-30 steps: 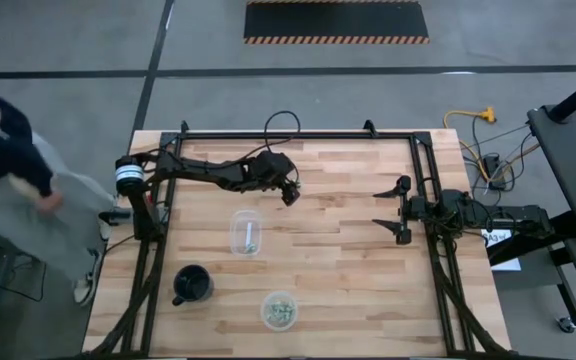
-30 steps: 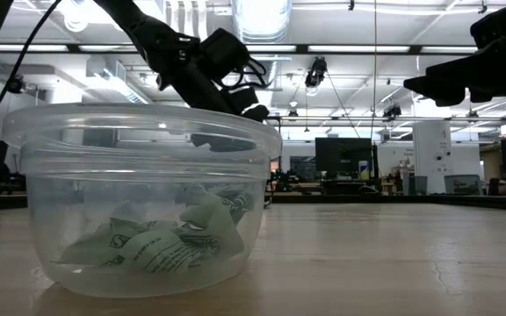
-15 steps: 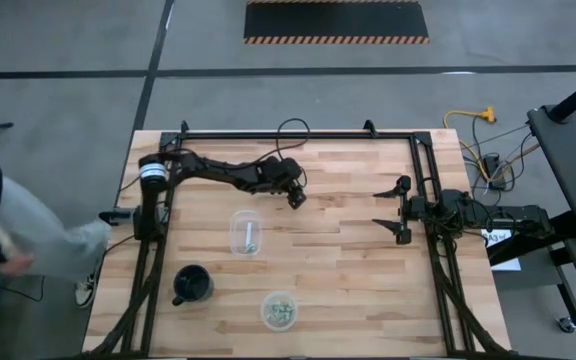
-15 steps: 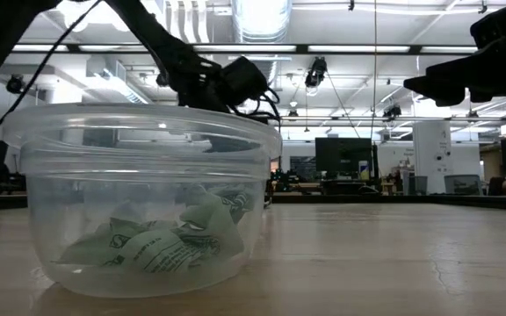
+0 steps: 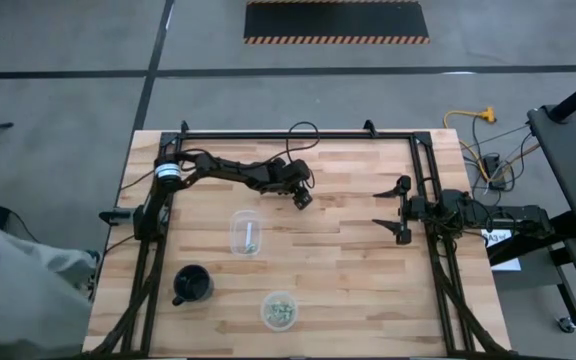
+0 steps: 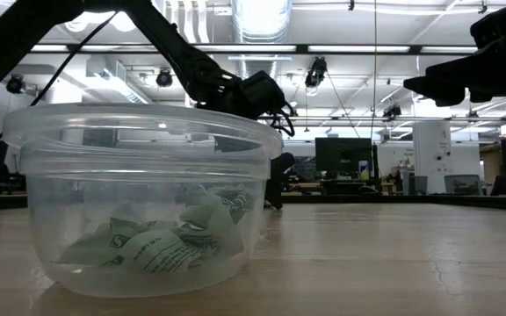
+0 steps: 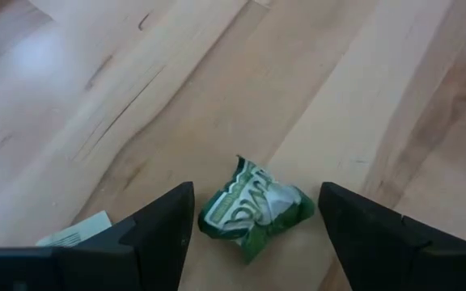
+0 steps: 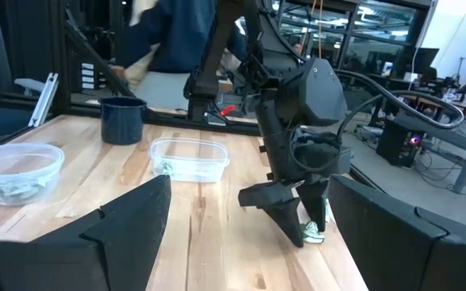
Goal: Pick and place Stevia / Truvia into bins
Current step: Put the truvia packet into the oval transparent container
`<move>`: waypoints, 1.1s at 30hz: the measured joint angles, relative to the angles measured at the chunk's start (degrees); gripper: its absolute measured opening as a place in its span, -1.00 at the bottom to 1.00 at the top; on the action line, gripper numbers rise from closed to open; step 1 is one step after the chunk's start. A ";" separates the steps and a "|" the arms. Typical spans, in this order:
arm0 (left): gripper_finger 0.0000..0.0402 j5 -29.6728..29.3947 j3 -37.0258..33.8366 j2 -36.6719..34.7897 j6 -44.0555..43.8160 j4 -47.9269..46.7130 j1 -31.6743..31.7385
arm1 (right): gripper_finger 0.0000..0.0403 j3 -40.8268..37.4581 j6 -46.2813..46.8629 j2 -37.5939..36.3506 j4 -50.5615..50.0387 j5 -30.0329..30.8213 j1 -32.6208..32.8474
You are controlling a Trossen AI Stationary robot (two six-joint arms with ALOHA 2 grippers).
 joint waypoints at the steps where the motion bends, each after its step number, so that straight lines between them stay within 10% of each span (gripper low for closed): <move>1: 0.26 0.00 -0.04 0.00 0.00 0.02 0.00 | 0.61 0.00 0.00 -0.02 -0.04 0.00 0.00; 11: 0.07 1.77 -0.18 -0.20 0.27 -0.90 0.18 | 0.61 0.00 0.00 0.02 -0.04 0.00 0.02; 20: -0.89 5.40 0.39 -0.22 5.75 -1.66 0.27 | 0.61 0.00 0.00 0.02 -0.04 0.00 0.04; 33: -0.99 7.92 0.58 -2.87 12.61 -2.92 -1.73 | 0.61 0.00 0.00 0.02 -0.06 0.01 0.04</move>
